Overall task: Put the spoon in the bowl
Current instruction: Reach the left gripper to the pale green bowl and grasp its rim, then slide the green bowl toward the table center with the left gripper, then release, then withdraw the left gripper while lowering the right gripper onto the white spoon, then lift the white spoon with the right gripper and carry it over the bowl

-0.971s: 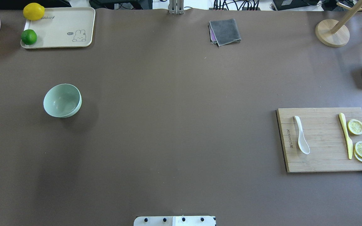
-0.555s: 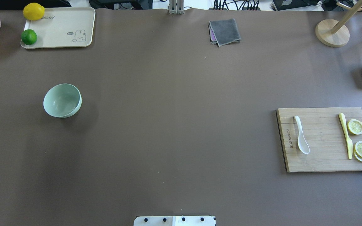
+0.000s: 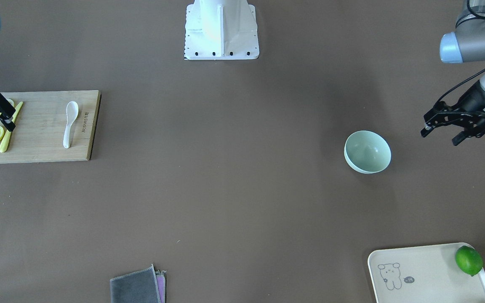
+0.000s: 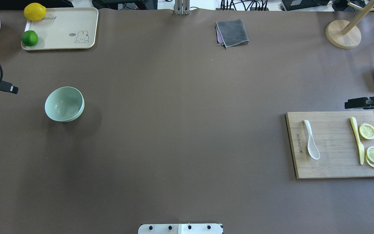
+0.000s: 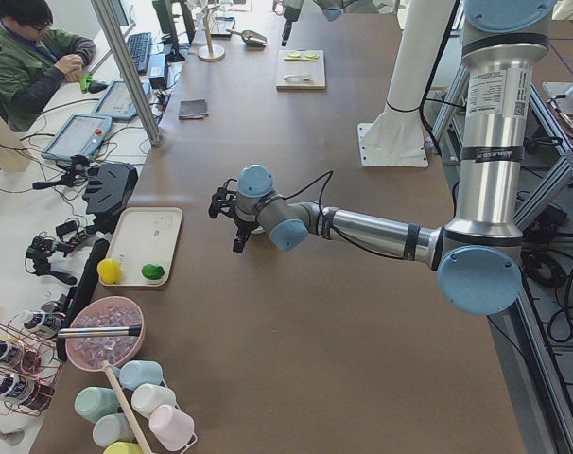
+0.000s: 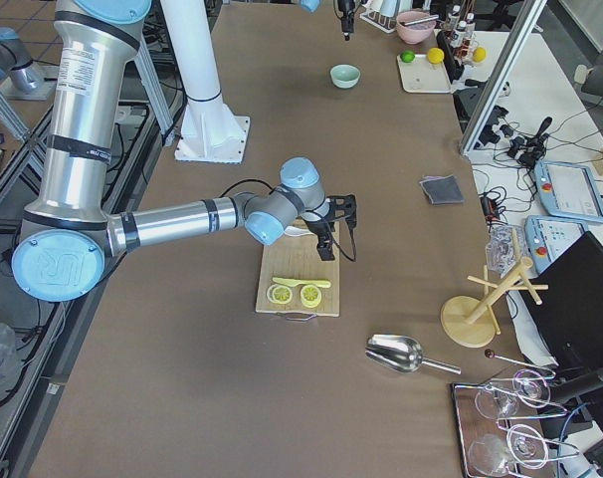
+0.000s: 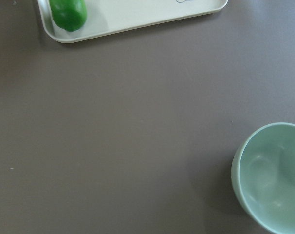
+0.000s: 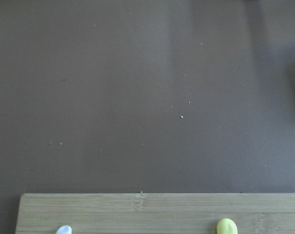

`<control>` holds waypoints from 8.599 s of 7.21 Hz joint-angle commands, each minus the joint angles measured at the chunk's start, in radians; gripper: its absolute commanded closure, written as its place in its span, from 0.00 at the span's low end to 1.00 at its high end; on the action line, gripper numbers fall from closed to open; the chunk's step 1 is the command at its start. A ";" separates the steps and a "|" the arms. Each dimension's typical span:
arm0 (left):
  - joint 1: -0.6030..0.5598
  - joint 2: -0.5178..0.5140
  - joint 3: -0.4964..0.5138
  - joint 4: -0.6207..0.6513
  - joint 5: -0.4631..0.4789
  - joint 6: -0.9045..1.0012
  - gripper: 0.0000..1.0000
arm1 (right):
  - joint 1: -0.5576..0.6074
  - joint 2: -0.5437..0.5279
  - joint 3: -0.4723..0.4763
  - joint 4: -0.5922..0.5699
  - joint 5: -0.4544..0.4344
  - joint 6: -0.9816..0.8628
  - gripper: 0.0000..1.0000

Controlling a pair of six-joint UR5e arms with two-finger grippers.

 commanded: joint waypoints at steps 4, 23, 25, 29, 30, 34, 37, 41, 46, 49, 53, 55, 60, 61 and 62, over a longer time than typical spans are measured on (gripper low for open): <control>0.113 -0.108 0.177 -0.193 0.035 -0.125 0.27 | -0.018 0.043 -0.015 0.002 -0.012 0.013 0.00; 0.585 -0.517 0.019 0.265 0.525 -0.497 0.79 | -0.016 0.043 -0.006 0.004 -0.009 0.015 0.00; 0.582 -0.513 -0.001 0.255 0.538 -0.495 0.02 | -0.018 0.043 -0.006 0.004 -0.009 0.015 0.00; 0.284 -0.245 -0.206 0.306 0.186 -0.257 0.01 | -0.036 0.031 0.017 0.002 0.016 0.114 0.01; 0.172 -0.153 -0.219 0.303 0.117 -0.078 0.01 | -0.058 0.005 0.029 0.002 0.008 0.118 0.01; -0.045 -0.006 -0.200 0.297 -0.037 0.234 0.01 | -0.300 -0.020 0.035 0.017 -0.191 0.254 0.02; -0.041 -0.008 -0.197 0.295 -0.029 0.226 0.01 | -0.380 -0.012 0.018 0.018 -0.275 0.259 0.17; -0.038 -0.014 -0.196 0.295 -0.026 0.220 0.01 | -0.394 0.021 -0.002 0.018 -0.280 0.259 0.19; -0.036 -0.020 -0.165 0.262 -0.028 0.218 0.01 | -0.397 0.026 -0.015 0.018 -0.292 0.262 0.88; -0.036 -0.020 -0.159 0.249 -0.028 0.217 0.01 | -0.395 0.047 -0.002 0.014 -0.292 0.263 1.00; -0.034 -0.020 -0.159 0.235 -0.028 0.180 0.01 | -0.417 0.374 0.043 -0.332 -0.297 0.479 1.00; -0.033 -0.022 -0.148 0.231 -0.028 0.181 0.01 | -0.505 0.634 0.011 -0.578 -0.393 0.646 1.00; -0.033 -0.022 -0.148 0.231 -0.029 0.180 0.01 | -0.556 1.081 -0.345 -0.680 -0.519 0.861 1.00; -0.033 -0.022 -0.144 0.231 -0.029 0.180 0.01 | -0.564 1.080 -0.345 -0.679 -0.553 0.863 1.00; -0.033 -0.022 -0.142 0.231 -0.031 0.181 0.01 | -0.563 1.083 -0.344 -0.679 -0.555 0.856 0.76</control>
